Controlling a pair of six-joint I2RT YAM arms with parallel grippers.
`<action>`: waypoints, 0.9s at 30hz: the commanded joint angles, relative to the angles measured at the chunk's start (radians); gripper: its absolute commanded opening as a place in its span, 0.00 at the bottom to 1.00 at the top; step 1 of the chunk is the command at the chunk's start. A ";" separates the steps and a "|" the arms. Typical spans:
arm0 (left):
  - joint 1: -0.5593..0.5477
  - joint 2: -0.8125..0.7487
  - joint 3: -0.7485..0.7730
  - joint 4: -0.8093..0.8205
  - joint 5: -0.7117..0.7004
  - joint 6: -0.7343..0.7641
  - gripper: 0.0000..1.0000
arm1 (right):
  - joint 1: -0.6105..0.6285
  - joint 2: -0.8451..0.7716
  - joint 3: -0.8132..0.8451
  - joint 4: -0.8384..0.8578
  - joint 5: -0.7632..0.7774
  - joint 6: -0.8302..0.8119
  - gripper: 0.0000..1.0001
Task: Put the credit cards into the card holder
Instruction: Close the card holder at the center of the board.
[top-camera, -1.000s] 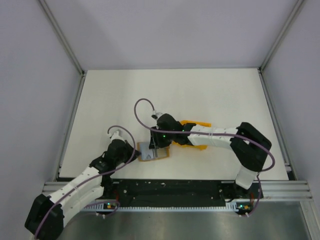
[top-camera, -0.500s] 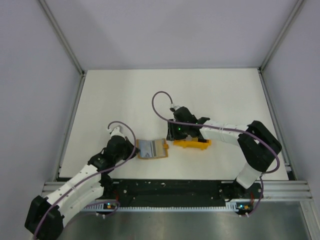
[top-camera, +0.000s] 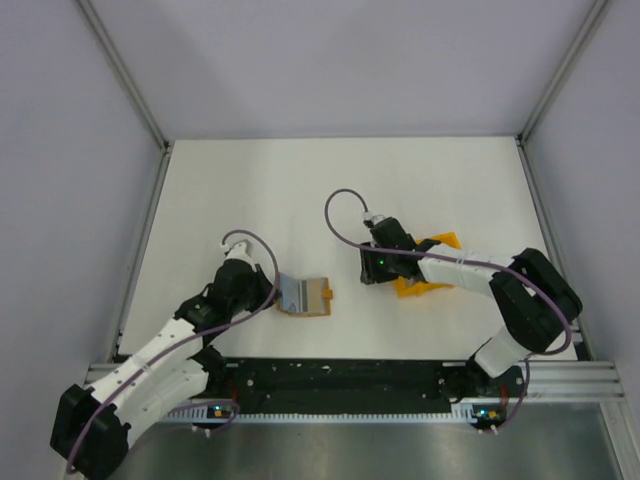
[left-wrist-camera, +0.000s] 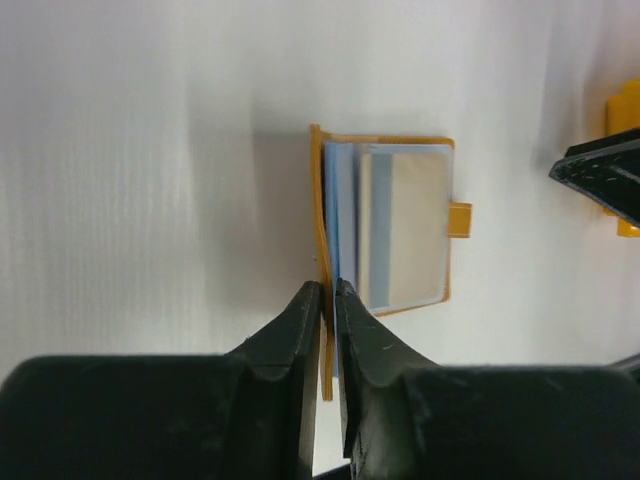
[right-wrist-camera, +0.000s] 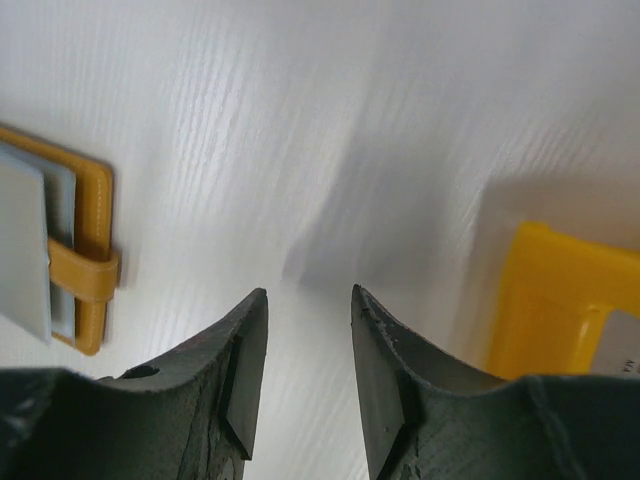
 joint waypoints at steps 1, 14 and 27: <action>-0.001 0.050 0.095 0.053 0.110 0.073 0.22 | -0.005 -0.120 -0.085 0.166 -0.200 -0.103 0.40; -0.004 0.231 0.144 0.247 0.341 0.063 0.33 | 0.017 -0.123 -0.254 0.676 -0.448 -0.282 0.37; -0.024 0.419 0.196 0.265 0.428 0.101 0.33 | 0.086 -0.013 -0.434 1.208 -0.532 -0.595 0.38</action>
